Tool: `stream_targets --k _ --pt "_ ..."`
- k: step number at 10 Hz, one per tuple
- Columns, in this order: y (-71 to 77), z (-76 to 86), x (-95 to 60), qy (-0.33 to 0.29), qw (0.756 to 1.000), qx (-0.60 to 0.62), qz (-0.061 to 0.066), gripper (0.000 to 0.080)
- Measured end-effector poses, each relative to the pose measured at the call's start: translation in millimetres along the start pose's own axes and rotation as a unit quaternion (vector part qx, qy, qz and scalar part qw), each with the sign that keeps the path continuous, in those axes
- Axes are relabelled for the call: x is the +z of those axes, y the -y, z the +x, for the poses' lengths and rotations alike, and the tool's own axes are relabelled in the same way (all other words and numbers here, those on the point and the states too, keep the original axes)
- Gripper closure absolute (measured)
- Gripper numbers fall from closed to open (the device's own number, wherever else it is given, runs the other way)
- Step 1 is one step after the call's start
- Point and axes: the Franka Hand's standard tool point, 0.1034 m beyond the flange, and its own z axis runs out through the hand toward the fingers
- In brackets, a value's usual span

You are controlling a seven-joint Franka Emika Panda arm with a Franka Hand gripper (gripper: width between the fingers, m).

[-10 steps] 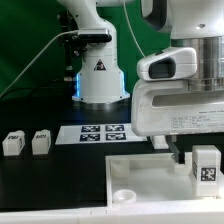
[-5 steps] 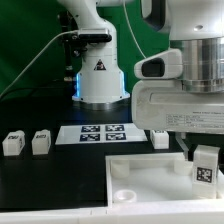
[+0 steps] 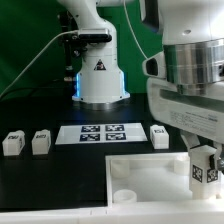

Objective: Assemble one leg

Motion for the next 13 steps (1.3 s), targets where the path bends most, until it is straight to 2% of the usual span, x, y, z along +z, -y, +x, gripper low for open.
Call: stream_targets --k 2,3,4,5,6,7,8,9,10,13 --pt "1.6 1.8 0.7 0.033 0.988 0.148 0.02 0.0505" --pt "1.7 1.5 0.7 0.034 0.986 0.163 0.023 0.0505" --pt "1.3 0.9 1.6 0.033 0.988 0.152 0.023 0.0437" --pt "1.1 0.9 2.1 0.033 0.99 0.136 0.023 0.0437" --pt "1.0 0.8 2.3 0.033 0.992 0.12 0.023 0.0252" --pt "0.6 0.4 2.8 0.033 0.992 0.119 0.023 0.0181" --pt "-2.8 -0.3 5.4 0.026 0.999 0.041 0.015 0.0181" --pt "-3.7 1.1 6.9 0.019 0.998 -0.05 0.015 0.0156" --pt "-2.6 1.0 7.0 0.016 0.995 -0.093 0.02 0.0156" --pt "-2.7 2.3 6.9 0.012 0.973 -0.229 0.022 0.0151"
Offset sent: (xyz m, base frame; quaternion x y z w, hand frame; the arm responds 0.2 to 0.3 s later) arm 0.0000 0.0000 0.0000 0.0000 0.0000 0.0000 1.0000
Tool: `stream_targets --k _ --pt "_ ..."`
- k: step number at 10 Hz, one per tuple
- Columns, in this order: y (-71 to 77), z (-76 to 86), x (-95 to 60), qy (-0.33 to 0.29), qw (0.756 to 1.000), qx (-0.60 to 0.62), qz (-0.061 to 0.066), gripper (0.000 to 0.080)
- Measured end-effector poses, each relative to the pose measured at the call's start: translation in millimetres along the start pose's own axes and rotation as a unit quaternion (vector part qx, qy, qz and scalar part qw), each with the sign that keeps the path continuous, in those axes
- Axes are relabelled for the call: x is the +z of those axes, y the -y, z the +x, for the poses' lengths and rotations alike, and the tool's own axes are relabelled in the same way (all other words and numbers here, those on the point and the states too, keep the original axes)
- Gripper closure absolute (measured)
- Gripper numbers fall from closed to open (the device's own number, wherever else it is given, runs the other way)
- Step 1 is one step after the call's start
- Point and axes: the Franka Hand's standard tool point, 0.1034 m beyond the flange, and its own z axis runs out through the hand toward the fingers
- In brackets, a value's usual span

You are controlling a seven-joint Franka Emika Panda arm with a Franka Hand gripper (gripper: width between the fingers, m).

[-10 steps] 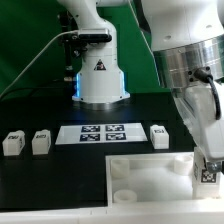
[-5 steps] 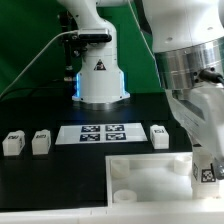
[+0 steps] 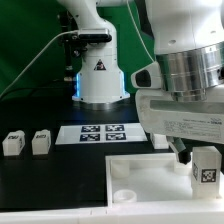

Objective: Assemble one leg

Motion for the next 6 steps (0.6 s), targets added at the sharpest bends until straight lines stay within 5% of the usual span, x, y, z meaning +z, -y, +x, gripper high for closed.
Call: stream_targets --k 1,4,6 --pt "-0.9 1.0 -0.2 -0.002 0.997 -0.071 -0.005 0.0151" --pt "2.7 2.7 -3.6 -0.025 0.953 -0.297 -0.049 0.0151" --pt "4.6 2.6 -3.4 -0.03 0.951 -0.305 -0.046 0.0182"
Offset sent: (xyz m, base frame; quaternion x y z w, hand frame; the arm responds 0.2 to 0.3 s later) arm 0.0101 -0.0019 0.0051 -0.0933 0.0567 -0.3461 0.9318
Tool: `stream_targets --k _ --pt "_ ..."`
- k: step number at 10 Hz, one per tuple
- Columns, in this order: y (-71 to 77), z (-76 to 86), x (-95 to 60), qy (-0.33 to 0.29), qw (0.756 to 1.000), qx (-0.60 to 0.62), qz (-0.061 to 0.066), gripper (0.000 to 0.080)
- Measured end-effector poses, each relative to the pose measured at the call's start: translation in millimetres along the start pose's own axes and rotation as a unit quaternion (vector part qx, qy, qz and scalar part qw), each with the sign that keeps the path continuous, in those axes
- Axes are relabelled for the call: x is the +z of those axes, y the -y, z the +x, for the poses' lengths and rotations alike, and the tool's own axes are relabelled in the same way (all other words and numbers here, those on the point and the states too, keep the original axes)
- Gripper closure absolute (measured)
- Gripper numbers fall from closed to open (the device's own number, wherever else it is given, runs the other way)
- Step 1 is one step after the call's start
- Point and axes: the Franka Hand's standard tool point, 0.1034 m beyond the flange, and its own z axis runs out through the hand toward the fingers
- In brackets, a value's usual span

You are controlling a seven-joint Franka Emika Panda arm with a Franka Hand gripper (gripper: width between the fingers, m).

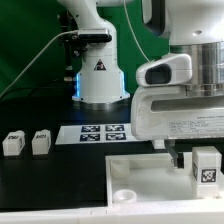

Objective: Assemble one leg

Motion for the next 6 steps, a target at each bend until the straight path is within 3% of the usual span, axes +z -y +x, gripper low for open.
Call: stream_targets --k 1,3,6 --pt "-0.1 0.0 0.0 0.0 1.0 0.002 0.0 0.0182" --pt "0.1 -0.8 0.5 0.002 0.996 0.085 0.003 0.0504" --pt "-0.8 -0.3 0.5 0.002 0.981 0.196 0.003 0.0503"
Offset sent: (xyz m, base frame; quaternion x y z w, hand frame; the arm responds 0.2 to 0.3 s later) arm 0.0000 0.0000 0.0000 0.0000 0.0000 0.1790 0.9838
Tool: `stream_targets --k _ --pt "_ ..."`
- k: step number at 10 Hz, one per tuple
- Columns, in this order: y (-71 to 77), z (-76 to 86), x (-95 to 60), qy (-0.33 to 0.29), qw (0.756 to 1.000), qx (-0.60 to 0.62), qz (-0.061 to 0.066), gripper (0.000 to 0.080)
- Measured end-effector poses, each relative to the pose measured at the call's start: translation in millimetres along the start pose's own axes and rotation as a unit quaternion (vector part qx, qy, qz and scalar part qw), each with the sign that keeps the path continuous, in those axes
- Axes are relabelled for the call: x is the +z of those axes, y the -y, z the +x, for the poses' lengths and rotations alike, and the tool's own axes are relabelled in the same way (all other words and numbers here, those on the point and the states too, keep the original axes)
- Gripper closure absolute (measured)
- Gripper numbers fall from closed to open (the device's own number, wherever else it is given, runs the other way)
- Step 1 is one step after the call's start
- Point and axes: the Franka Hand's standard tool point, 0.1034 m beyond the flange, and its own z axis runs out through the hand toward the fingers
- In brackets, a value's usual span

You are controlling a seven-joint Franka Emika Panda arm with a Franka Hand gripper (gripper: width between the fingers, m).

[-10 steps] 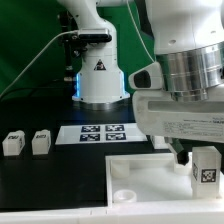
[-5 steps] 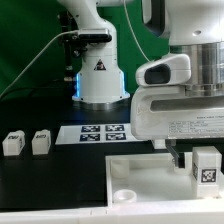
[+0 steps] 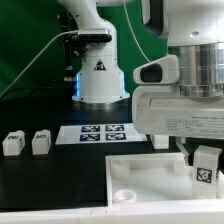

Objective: Assemble one leg

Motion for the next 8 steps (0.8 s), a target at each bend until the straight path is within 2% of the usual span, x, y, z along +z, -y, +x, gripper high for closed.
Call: stream_targets --k 2,3,4,6,7,8 --pt "-0.4 0.7 0.7 0.005 0.992 0.127 0.006 0.0503" --pt "-1.3 2.1 0.7 0.013 0.975 0.222 0.015 0.0503" --pt "-2.1 2.6 1.1 0.024 0.951 0.308 0.028 0.0503" --pt "-2.1 1.5 2.2 0.044 0.882 0.465 0.062 0.0502" --pt "-1.6 1.2 2.2 0.05 0.865 0.495 0.064 0.0502" --pt "-1.5 0.7 2.6 0.051 0.86 0.504 0.063 0.0502"
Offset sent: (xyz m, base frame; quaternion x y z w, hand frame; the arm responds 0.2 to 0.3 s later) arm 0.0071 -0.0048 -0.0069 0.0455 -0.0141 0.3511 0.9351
